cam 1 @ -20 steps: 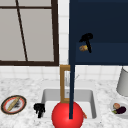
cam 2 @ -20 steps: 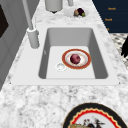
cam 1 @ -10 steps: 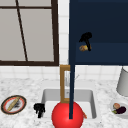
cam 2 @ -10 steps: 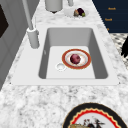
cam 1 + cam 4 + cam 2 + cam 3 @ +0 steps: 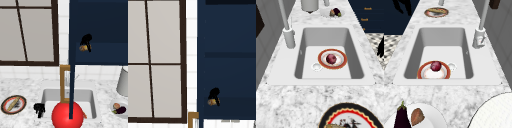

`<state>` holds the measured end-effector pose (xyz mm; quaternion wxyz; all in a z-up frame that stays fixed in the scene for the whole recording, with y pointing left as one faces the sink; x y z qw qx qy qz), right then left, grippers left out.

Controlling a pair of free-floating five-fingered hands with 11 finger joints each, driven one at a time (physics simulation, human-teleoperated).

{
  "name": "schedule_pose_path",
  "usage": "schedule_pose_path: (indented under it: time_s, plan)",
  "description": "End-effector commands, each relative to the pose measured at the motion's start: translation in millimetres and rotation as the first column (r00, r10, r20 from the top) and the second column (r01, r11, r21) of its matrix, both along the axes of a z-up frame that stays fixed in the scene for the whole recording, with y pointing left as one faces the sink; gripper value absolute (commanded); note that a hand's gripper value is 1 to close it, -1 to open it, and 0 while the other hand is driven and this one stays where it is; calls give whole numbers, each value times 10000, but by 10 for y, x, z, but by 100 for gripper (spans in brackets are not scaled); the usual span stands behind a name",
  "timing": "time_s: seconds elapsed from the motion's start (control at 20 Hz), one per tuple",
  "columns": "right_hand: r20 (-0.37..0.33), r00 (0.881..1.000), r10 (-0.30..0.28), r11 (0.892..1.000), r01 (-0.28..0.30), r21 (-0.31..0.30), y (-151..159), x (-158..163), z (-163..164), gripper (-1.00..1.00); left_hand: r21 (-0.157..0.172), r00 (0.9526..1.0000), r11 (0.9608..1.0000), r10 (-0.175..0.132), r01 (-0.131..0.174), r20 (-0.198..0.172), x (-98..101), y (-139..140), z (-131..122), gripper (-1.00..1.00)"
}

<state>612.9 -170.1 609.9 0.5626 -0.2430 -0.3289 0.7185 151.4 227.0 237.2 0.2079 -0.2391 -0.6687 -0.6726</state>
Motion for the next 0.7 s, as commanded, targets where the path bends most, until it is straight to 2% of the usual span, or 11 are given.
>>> schedule_pose_path:
  time_s: [0.0, 0.1, 0.15, 0.2, 0.3, 0.35, 0.4, 0.5, 0.55, 0.65]
  plan:
    - [-775, 9961, 433, 9987, -453, -241, 1, 188, -226, -100, 0, 10000, 10000, 0, 0, 0, 0, 0, 0, 0]
    - [-686, 9958, 613, 9981, -613, 17, -44, 177, -262, -100, 0, 10000, 10000, 0, 0, 0, 0, 0, 0, 0]
    - [-701, 9953, 675, 9977, -669, 117, -64, 161, -266, 100, 0, 10000, 10000, 0, 0, 0, 0, 0, 0, 0]
    - [-591, 9951, 795, 9968, -787, 150, -79, 133, -246, 100, 0, 10000, 10000, 0, 0, 0, 0, 0, 0, 0]
    - [-691, 9963, 507, 9981, -482, 373, -63, 104, -170, 100, 0, 10000, 10000, 0, 0, 0, 0, 0, 0, 0]
    - [-431, 9985, 337, 9990, -324, 293, -50, 119, -145, 100, 0, 10000, 10000, 0, 0, 0, 0, 0, 0, 0]
    - [341, 9991, 232, 9997, -236, 109, -3, 54, -138, 100, 0, 10000, 10000, 0, 0, 0, 0, 0, 0, 0]
    - [1850, 9827, 118, 9990, -194, 391, -38, -70, -66, 100, 0, 10000, 10000, 0, 0, 0, 0, 0, 0, 0]
    - [1940, 9809, 129, 9995, -185, 268, -30, -83, -88, 100, 0, 10000, 10000, 0, 0, 0, 0, 0, 0, 0]
    - [2532, 9673, -162, 9990, 52, 439, -20, -58, -10, 100, 0, 10000, 10000, 0, 0, 0, 0, 0, 0, 0]
